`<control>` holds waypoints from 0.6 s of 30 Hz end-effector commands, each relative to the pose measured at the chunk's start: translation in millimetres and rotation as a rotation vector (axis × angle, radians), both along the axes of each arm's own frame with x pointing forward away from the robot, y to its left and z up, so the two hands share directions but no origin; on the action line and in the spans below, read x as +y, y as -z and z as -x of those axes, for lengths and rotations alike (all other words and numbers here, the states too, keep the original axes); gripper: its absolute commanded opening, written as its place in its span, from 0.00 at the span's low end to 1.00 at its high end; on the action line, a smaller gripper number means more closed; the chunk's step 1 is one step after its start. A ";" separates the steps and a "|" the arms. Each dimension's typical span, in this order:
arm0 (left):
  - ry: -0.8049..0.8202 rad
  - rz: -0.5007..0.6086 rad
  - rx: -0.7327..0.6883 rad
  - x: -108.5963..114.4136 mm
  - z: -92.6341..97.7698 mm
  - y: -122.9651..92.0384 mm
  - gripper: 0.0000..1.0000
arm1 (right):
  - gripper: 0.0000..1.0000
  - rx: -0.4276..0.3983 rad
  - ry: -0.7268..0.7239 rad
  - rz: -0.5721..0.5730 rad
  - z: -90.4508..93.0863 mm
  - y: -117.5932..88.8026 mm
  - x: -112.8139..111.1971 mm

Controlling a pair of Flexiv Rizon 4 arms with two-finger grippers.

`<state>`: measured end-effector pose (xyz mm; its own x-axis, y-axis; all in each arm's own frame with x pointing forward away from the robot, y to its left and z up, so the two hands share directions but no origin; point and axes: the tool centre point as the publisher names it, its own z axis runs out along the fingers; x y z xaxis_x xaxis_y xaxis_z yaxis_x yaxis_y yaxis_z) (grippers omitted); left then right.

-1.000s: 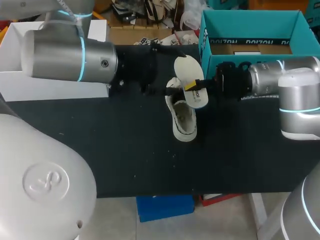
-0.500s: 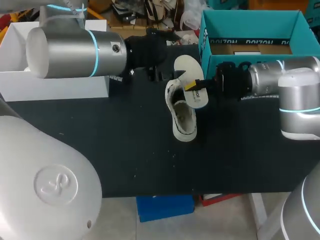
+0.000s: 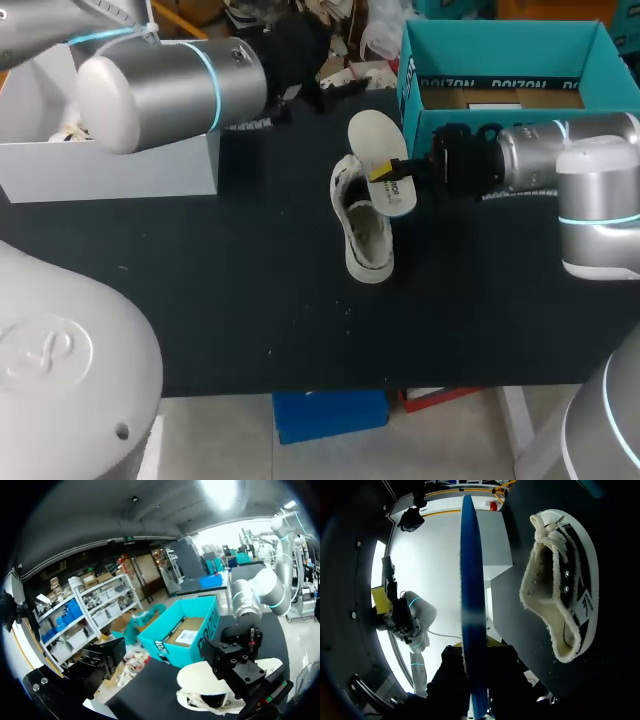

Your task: Take the shoe out of the shoebox, open the shoe tongue, remove and reinsert the insole, then place the shoe into the shoebox

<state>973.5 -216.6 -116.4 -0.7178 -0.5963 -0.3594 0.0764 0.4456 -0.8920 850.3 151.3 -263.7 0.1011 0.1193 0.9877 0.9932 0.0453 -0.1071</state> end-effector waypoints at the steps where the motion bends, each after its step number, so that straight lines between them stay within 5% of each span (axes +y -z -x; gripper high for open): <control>1: -0.005 0.071 0.054 -9.9 -29.9 -5.8 1.00 | 0.00 -0.001 0.002 0.001 0.1 0.8 1.5; 6: 0.212 -0.028 0.171 -19.3 -56.6 -20.6 1.00 | 0.00 -0.001 0.002 0.001 0.1 0.8 1.5; 10: 0.471 -0.188 0.197 -27.0 -49.4 -33.6 1.00 | 0.00 -0.001 0.002 0.001 0.1 0.8 1.5; 18: 0.480 -0.239 0.184 -25.9 -47.3 -36.3 1.00 | 0.00 -0.001 0.002 0.001 0.1 0.8 1.5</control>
<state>1018.7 -246.8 -86.6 -0.6904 -0.5432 -0.4778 0.1521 0.5367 -0.8299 850.3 151.4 -263.7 0.1010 0.1193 0.9877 0.9932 0.0453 -0.1070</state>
